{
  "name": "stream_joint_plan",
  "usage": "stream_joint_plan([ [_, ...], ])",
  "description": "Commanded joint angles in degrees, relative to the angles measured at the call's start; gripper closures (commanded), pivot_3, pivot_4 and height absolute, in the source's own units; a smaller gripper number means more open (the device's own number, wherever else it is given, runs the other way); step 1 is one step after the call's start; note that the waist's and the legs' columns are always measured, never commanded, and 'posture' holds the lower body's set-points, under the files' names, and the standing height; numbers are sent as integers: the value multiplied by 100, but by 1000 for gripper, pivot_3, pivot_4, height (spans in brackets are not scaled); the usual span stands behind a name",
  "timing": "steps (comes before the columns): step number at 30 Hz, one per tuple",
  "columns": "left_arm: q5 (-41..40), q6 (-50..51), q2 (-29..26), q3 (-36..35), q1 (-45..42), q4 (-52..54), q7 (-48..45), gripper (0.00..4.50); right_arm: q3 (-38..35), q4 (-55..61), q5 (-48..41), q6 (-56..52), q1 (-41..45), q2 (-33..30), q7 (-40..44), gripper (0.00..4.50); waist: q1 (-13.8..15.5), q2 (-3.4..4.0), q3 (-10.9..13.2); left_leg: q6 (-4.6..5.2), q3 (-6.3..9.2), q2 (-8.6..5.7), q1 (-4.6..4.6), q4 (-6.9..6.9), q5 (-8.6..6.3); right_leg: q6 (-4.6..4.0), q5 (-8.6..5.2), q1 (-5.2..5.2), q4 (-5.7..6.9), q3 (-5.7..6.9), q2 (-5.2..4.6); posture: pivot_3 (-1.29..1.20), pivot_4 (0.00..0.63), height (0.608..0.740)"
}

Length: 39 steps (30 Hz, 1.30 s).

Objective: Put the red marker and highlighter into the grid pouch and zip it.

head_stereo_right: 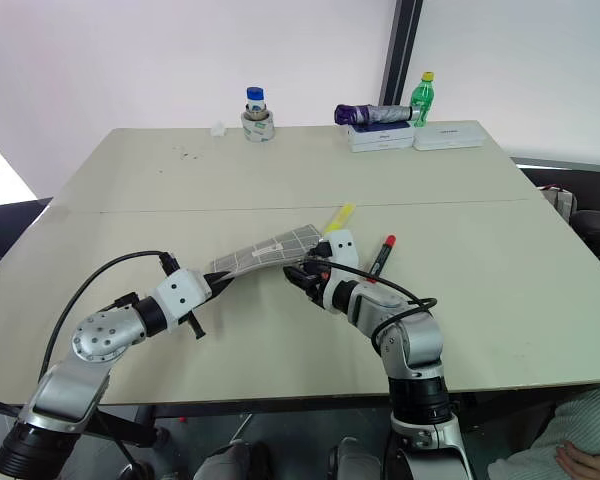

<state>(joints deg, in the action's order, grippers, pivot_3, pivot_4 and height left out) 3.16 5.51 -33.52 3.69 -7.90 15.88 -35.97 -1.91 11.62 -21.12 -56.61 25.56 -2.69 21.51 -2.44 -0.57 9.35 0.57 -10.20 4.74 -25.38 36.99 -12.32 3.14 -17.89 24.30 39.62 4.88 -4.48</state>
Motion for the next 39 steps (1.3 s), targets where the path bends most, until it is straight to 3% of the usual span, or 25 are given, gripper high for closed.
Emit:
stream_joint_plan([
  [1, 11, -133, 16, 3, -88, 63, 37, 4500, 85, 36, -63, 83, 55, 95, -161, 4321, 0, 0, 0, 0, 0, 0, 0, 0, 0, 0, 0, 0, 0, 0, 0, 0, 150, 738],
  [3, 21, -139, 14, 3, -88, 55, 38, 4500, 105, 58, -51, 117, 13, 61, -209, 4439, 2, 0, 0, 0, 0, 0, 0, 0, 0, 0, 0, 0, 0, 0, 0, 0, 150, 738],
  [7, 96, -212, -23, 51, -29, 55, 22, 4500, 987, 265, 663, 649, 93, -860, 18, 4439, 8, 0, 0, 1, 0, -2, -1, 0, -1, 0, 0, -2, -6, 1, -1, 0, 150, 738],
  [11, 120, -216, 27, 128, -49, 45, -3, 4500, 1740, 281, 1065, 1012, 386, -1250, 249, 4439, -14, 0, 0, 5, 0, 0, -1, -2, -3, 0, 0, 0, -7, 1, 1, 0, 150, 738],
  [18, 157, -206, 54, 251, -78, 69, -11, 4500, 1996, 137, 1156, 1019, 553, -954, 254, 4439, 5, 0, 0, 4, -2, 1, -1, -3, -2, 1, 0, 0, -8, 1, 2, 0, 150, 738],
  [31, 265, -194, 198, 416, -270, -60, 15, 4500, 2812, 220, 1512, 1556, 788, -1351, 1122, 4439, 10, -1, 0, 5, -1, 0, -2, -1, -3, 0, 0, -2, -10, 2, 1, 0, 150, 738],
  [39, 312, -232, 317, 571, -466, -205, 5, 4500, 3028, -101, 1635, 1742, 1137, -1237, 1515, 4439, 9, -1, 0, 5, -1, -1, -2, 0, -3, 0, 0, -2, -10, 7, 1, 0, 150, 738],
])
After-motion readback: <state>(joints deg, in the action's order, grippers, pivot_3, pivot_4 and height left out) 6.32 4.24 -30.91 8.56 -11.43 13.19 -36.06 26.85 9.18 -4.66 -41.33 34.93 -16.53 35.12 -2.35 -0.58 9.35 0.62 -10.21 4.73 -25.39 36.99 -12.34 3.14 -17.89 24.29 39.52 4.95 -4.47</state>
